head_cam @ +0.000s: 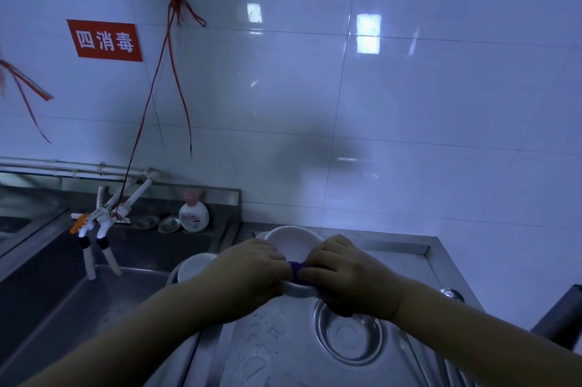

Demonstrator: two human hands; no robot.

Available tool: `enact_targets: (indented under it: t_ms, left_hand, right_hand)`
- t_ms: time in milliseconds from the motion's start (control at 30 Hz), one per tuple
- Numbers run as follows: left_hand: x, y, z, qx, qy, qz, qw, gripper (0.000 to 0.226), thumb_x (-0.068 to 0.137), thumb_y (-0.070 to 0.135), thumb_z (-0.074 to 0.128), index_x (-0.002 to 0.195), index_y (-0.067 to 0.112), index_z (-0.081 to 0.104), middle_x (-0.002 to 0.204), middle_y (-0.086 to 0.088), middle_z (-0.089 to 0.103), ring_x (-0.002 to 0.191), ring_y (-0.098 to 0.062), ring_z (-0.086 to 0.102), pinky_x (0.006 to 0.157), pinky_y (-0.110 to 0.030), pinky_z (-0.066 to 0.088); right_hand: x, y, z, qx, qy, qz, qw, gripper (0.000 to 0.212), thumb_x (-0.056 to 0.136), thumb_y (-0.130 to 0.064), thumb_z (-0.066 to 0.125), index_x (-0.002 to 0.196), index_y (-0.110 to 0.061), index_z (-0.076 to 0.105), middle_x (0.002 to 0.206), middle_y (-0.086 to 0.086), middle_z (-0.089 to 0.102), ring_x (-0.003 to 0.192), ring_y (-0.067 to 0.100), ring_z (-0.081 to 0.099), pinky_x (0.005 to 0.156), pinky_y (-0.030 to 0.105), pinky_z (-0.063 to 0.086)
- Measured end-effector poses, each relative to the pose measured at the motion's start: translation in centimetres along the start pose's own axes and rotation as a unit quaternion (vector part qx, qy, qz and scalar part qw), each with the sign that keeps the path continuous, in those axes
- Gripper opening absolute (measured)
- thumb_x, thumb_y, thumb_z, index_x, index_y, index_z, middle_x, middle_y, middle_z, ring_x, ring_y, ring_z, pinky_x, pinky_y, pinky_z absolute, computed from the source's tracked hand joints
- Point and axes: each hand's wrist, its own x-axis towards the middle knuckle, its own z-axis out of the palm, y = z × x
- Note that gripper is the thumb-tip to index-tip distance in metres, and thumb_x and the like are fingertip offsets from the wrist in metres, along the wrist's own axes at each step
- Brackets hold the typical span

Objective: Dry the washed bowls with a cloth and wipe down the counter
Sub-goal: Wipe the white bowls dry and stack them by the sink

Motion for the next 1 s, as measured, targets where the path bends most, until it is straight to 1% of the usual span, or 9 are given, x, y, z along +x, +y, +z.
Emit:
enact_targets:
  t_ms: [100,167,267,333,400,533,700,867,1000]
  left_hand:
    - [-0.6,-0.3,-0.5,-0.078,0.041,-0.040,0.995,0.011,0.084,0.042,0.048,0.082,0.038,0.058,0.078,0.017,0.060,0.071,0.007,0.048,0.067,-0.004,0.028]
    - [-1.2,-0.7,-0.3,-0.174,0.048,-0.121,0.976,0.014,0.083,0.034,0.060,0.073,0.041,0.054,0.074,0.017,0.058,0.071,0.003,0.052,0.060,-0.010,0.036]
    - [-1.6,-1.0,0.5,-0.401,0.089,-0.226,0.883,0.004,0.078,0.030,0.062,0.080,0.032,0.064,0.080,0.000,0.066,0.073,-0.009,0.060,0.064,-0.021,0.046]
    - [-1.6,-0.5,1.0,-0.532,0.111,-0.249,0.802,0.010,0.078,0.029,0.063,0.085,0.025,0.067,0.085,-0.004,0.068,0.079,-0.015,0.062,0.070,-0.027,0.047]
    - [-1.4,0.1,1.5,-0.611,0.119,-0.257,0.739,0.016,0.077,0.029,0.064,0.090,0.021,0.069,0.093,-0.009,0.069,0.089,-0.025,0.062,0.077,-0.034,0.050]
    - [-0.7,0.6,1.4,-0.693,0.140,-0.265,0.656,0.022,0.076,0.017,0.066,0.097,0.014,0.070,0.105,-0.021,0.066,0.101,-0.039,0.060,0.088,-0.051,0.049]
    - [-0.8,-0.5,0.8,-0.723,0.146,-0.259,0.624,0.029,0.076,0.014,0.056,0.102,0.013,0.068,0.102,-0.015,0.069,0.092,-0.027,0.066,0.070,-0.029,0.053]
    - [-1.3,-1.7,0.6,-0.734,0.156,-0.242,0.615,0.029,0.077,0.010,0.052,0.098,0.018,0.072,0.100,-0.014,0.070,0.091,-0.023,0.068,0.070,-0.026,0.054]
    - [-2.1,-3.2,0.4,-0.726,0.161,-0.237,0.626,0.029,0.081,0.008,0.051,0.103,0.015,0.069,0.105,-0.015,0.069,0.099,-0.029,0.064,0.080,-0.036,0.052]
  right_hand:
    - [-0.1,0.8,-0.5,0.005,0.042,0.023,0.999,0.040,0.087,-0.022,0.066,0.122,-0.012,0.051,0.113,0.009,0.059,0.098,0.020,0.057,0.090,0.032,0.046]
    - [-0.5,1.7,-0.9,0.004,0.086,0.075,0.993,0.048,0.082,-0.015,0.070,0.124,-0.011,0.046,0.112,0.012,0.060,0.098,0.023,0.058,0.089,0.037,0.049]
    - [-0.8,2.5,-1.3,0.019,0.175,0.212,0.961,0.053,0.075,-0.005,0.074,0.123,-0.006,0.050,0.106,0.015,0.064,0.094,0.026,0.059,0.078,0.044,0.054]
    - [0.0,1.9,-0.9,0.048,0.217,0.276,0.935,0.050,0.077,-0.010,0.069,0.124,-0.004,0.054,0.110,0.007,0.060,0.098,0.020,0.055,0.083,0.037,0.052]
    - [1.3,0.5,0.1,0.109,0.229,0.303,0.919,0.049,0.082,-0.018,0.066,0.128,-0.006,0.053,0.114,0.001,0.056,0.103,0.017,0.053,0.089,0.027,0.047]
    - [3.7,-1.9,1.5,0.169,0.239,0.332,0.897,0.056,0.095,-0.048,0.043,0.136,-0.010,0.047,0.128,-0.001,0.048,0.119,0.011,0.043,0.100,0.016,0.036]
    - [5.2,-3.4,3.2,0.054,0.240,0.283,0.927,0.047,0.099,-0.047,0.036,0.133,-0.016,0.045,0.133,0.004,0.045,0.123,0.020,0.040,0.098,0.032,0.045]
    - [6.4,-4.9,4.9,-0.017,0.236,0.235,0.943,0.033,0.101,-0.039,0.037,0.128,-0.025,0.050,0.132,0.000,0.045,0.124,0.019,0.038,0.094,0.038,0.045]
    - [9.2,-4.3,4.9,0.025,0.257,0.292,0.921,0.030,0.100,-0.035,0.039,0.121,-0.024,0.057,0.127,0.002,0.052,0.119,0.021,0.043,0.093,0.032,0.044]
